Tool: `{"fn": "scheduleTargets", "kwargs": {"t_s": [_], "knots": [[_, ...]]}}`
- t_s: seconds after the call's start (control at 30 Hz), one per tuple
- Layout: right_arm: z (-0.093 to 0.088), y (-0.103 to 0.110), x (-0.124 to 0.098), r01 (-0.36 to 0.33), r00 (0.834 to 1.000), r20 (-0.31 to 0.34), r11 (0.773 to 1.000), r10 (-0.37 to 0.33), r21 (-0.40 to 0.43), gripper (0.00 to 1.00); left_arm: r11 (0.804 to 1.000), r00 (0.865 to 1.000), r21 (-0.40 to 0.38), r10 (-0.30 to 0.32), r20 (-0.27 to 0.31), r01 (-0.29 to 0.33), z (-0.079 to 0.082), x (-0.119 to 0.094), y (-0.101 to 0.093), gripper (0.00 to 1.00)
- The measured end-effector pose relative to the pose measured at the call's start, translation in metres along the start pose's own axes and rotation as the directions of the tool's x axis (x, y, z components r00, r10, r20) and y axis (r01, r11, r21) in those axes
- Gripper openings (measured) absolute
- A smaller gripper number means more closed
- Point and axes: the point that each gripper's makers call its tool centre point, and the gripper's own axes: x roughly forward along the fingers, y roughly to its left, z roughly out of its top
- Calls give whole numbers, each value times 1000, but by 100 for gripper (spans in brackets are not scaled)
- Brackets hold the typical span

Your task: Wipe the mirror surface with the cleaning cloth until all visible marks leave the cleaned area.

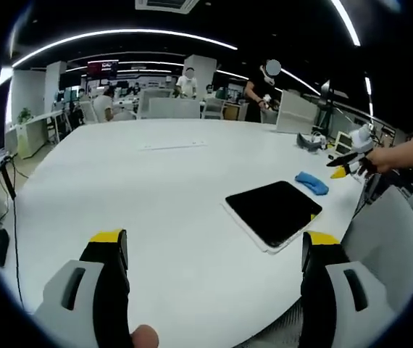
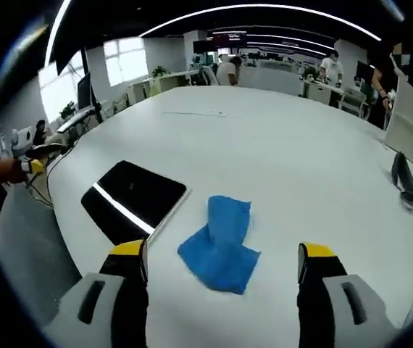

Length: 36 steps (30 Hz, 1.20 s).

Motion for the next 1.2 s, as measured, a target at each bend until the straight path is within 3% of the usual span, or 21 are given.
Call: {"fn": "scheduleTargets", "kwargs": {"t_s": [0.17, 0.23, 0.27, 0.37, 0.47, 0.63, 0.87, 1.0, 1.2], "knots": [[-17, -17, -25, 9, 999, 36, 999, -10, 31, 96, 1000, 1000, 10, 21, 8, -21, 0, -7, 5, 99], [-29, -14, -30, -37, 999, 41, 995, 34, 91, 98, 1000, 1000, 7, 28, 9, -28, 0, -7, 6, 99], [-39, -18, -34, -24, 1000, 18, 996, 23, 83, 98, 1000, 999, 5, 30, 10, -30, 0, -8, 6, 99], [-38, -19, -44, -25, 995, 98, 1000, 24, 10, 98, 999, 999, 2, 38, 16, -38, 5, -7, 5, 99], [-56, -19, -48, -28, 999, 29, 992, 25, 121, 98, 999, 999, 18, 33, 22, -33, 15, -3, -3, 99], [-51, -29, -52, 25, 997, 69, 995, -32, 96, 98, 999, 999, 34, 30, 16, -30, 17, 2, -8, 99], [-45, -23, -46, 8, 996, 90, 996, -16, 86, 98, 999, 999, 10, 39, 19, -39, 17, -1, -7, 99], [-48, -17, -40, -1, 998, 60, 997, -4, 84, 98, 999, 998, -18, 45, 36, -45, 20, -5, -4, 99], [-54, -10, -34, 10, 999, 39, 995, -14, 101, 98, 999, 998, 4, 50, 35, -50, 20, -3, -1, 99]]}}
